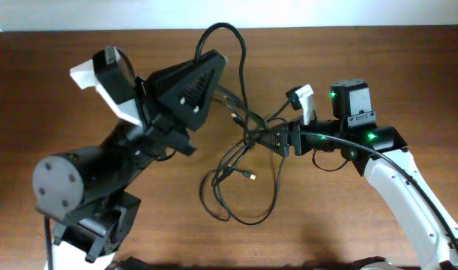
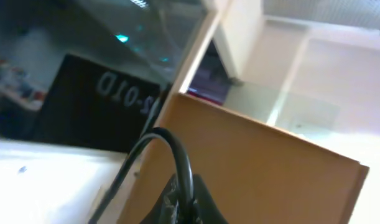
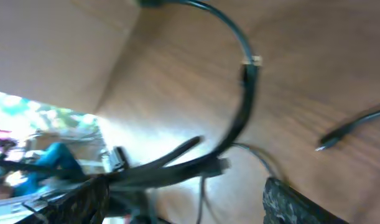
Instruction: Untangle cables
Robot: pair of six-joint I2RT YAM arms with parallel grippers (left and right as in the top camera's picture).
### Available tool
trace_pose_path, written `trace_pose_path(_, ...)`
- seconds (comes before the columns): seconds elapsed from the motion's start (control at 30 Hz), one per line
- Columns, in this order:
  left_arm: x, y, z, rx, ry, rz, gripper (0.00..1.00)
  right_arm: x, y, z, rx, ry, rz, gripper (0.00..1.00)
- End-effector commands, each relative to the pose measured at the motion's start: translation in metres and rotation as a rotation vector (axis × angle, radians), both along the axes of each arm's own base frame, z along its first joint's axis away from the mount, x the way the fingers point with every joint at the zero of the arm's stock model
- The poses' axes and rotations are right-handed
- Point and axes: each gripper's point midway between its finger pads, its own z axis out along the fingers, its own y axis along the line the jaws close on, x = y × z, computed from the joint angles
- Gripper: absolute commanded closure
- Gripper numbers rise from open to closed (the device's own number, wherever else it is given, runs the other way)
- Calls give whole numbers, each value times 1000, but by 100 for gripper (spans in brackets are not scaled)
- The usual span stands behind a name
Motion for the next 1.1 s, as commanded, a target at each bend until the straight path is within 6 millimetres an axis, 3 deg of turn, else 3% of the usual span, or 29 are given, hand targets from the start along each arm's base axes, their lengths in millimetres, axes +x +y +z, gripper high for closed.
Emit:
trace_pose_path(0.0,16,19,1,-28,37,143,100,-25,17,30,187,93,129,22)
trace_pose_path(0.1,34,28,-6,-52,92,228,100,-31,19,36,229,170,135,22)
trace_pose_path(0.3,52,21,-16,-60,137,222,100,-22,25,46,280,413,13,22)
trace_pose_path(0.4,51,22,-6,-91,91,221,100,-20,41,41,248,455,-45,22)
trace_pose_path(0.57,49,23,0,-107,67,219,100,-5,71,50,258,417,-151,22)
trace_pose_path(0.73,49,23,1,-146,101,185,100,17,80,40,207,338,-361,23)
trace_pose_path(0.83,48,23,1,-146,99,183,100,33,72,38,192,283,-461,29)
trace_pose_path(0.93,46,24,4,-154,86,183,100,44,64,35,175,251,-534,47)
trace_pose_path(1.07,44,25,9,-167,65,181,100,52,57,32,154,225,-591,87)
